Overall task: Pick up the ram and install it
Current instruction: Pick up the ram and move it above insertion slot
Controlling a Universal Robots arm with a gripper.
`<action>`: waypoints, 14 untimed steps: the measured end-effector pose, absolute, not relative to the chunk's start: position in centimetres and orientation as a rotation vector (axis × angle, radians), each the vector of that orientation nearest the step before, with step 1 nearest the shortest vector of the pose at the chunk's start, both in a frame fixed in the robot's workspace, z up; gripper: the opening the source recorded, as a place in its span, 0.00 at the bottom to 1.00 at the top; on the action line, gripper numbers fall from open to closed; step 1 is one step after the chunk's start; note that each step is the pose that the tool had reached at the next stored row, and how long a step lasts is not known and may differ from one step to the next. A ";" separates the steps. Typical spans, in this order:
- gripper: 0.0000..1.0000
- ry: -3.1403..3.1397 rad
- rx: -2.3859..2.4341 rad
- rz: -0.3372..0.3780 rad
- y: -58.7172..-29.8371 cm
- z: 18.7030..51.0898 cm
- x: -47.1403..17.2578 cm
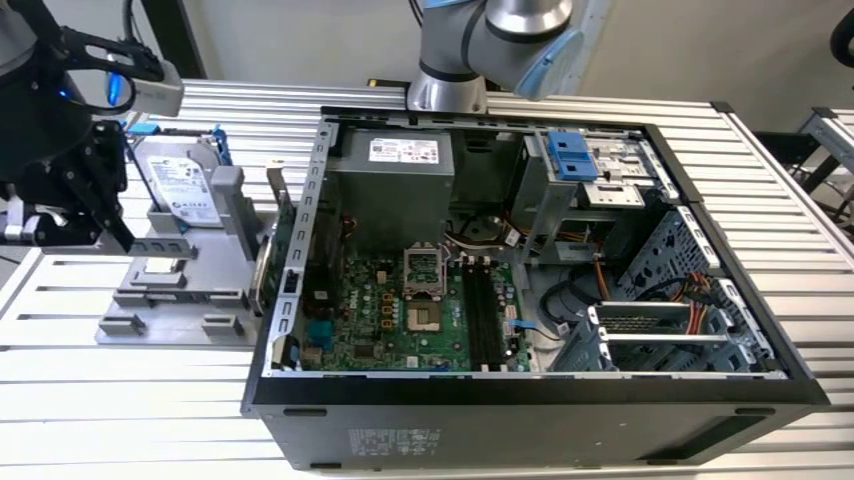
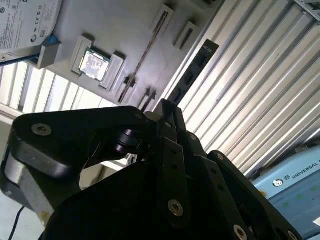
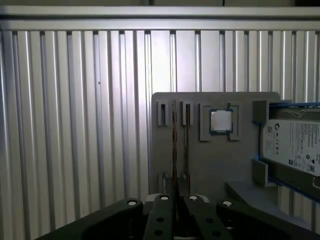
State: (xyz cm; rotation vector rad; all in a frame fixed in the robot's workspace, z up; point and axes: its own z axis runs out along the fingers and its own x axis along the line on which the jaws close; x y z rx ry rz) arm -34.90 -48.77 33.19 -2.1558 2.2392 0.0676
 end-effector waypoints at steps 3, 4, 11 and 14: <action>0.00 2.239 -2.156 0.068 -48.8 33.6 -34.9; 0.00 2.239 -2.156 0.068 -48.8 33.7 -34.9; 0.00 2.239 -2.156 0.068 -48.8 34.0 -34.9; 0.00 2.239 -2.156 0.068 -48.8 34.1 -34.9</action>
